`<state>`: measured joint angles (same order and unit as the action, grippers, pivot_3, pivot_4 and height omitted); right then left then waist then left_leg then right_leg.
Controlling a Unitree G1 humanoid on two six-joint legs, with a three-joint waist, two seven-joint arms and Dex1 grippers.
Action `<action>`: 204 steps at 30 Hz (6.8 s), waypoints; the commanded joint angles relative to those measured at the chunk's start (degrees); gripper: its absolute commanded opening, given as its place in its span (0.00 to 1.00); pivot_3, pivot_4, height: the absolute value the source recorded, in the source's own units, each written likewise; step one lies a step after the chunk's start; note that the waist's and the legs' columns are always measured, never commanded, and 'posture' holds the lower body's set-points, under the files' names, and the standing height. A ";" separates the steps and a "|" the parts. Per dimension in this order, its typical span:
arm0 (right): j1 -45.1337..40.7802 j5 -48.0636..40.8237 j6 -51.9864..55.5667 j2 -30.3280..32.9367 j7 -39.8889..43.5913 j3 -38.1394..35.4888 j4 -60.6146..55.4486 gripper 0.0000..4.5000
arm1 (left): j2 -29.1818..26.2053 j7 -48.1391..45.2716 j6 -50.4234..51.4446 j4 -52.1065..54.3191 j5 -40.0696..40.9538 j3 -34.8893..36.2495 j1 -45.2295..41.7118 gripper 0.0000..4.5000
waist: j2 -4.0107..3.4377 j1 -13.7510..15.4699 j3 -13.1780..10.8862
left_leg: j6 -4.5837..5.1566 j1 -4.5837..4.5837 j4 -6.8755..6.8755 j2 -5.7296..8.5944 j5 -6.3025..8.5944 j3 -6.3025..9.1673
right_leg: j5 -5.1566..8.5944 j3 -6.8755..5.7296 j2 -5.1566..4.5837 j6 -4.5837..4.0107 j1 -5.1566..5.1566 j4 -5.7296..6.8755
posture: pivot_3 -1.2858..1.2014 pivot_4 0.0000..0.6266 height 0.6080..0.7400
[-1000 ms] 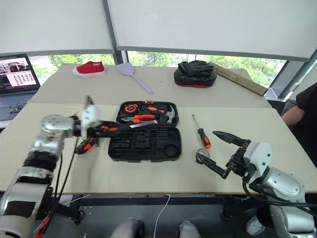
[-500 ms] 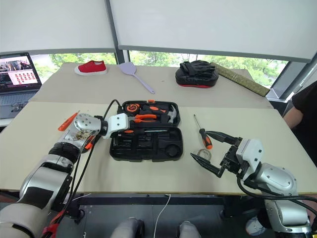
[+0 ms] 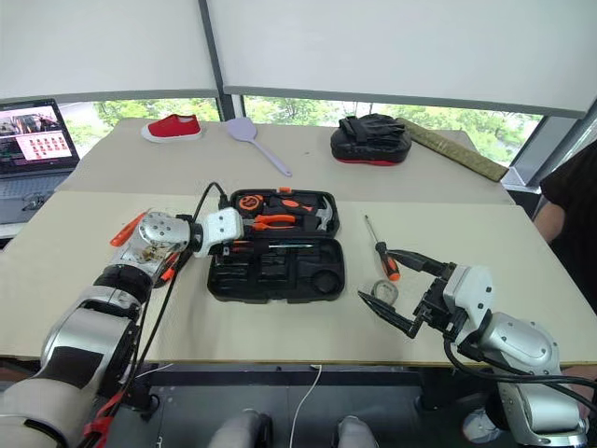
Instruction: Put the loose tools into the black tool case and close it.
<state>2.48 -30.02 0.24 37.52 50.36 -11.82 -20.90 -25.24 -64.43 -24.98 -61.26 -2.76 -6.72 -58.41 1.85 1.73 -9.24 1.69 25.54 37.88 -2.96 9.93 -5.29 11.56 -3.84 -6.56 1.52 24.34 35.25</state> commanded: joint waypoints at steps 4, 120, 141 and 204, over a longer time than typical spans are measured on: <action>0.21 -0.90 0.78 -0.45 -0.63 -0.92 -2.20 1.00 | 1.05 1.38 8.60 1.81 6.70 6.16 1.26 0.36 | 0.00 -0.24 0.00 | 0.01 -0.01 0.00 0.00 0.01 0.00 | 0.01 0.00 0.03 0.00 0.00 0.05 | 0.52 0.24 1.00; -64.80 27.30 1.19 -13.93 16.02 28.59 52.46 0.56 | -10.71 0.66 29.09 63.99 33.92 21.16 47.79 1.00 | -0.68 -2.58 -0.02 | 0.00 0.33 -0.03 -0.02 0.02 -0.15 | 0.02 0.31 0.10 -0.55 0.81 0.71 | 0.52 0.24 1.00; -59.79 37.51 -10.08 -24.48 4.97 31.14 76.36 0.01 | -14.04 1.70 28.31 60.71 31.96 22.81 48.15 1.00 | -0.69 -2.76 -0.01 | -0.08 -0.06 -0.10 -0.05 -0.02 -0.16 | 0.13 0.32 0.13 -0.48 0.55 0.78 | 0.52 0.24 1.00; -17.06 0.71 3.02 -10.58 -0.67 6.29 0.57 1.00 | -17.67 43.42 39.80 -15.19 8.92 22.20 0.57 0.44 | 0.10 -1.69 -0.23 | -0.71 -0.18 -0.47 -0.82 0.11 -0.90 | 0.30 0.05 0.43 -0.53 0.71 0.63 | 0.52 0.24 1.00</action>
<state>-14.55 -28.32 3.16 26.33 50.39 -3.58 -17.47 -42.84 -21.35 14.91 -75.96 6.22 14.78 -57.15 1.95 0.04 -9.47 0.98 25.35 37.41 -3.78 10.03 -6.19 11.86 -3.79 -6.13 0.99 25.04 35.90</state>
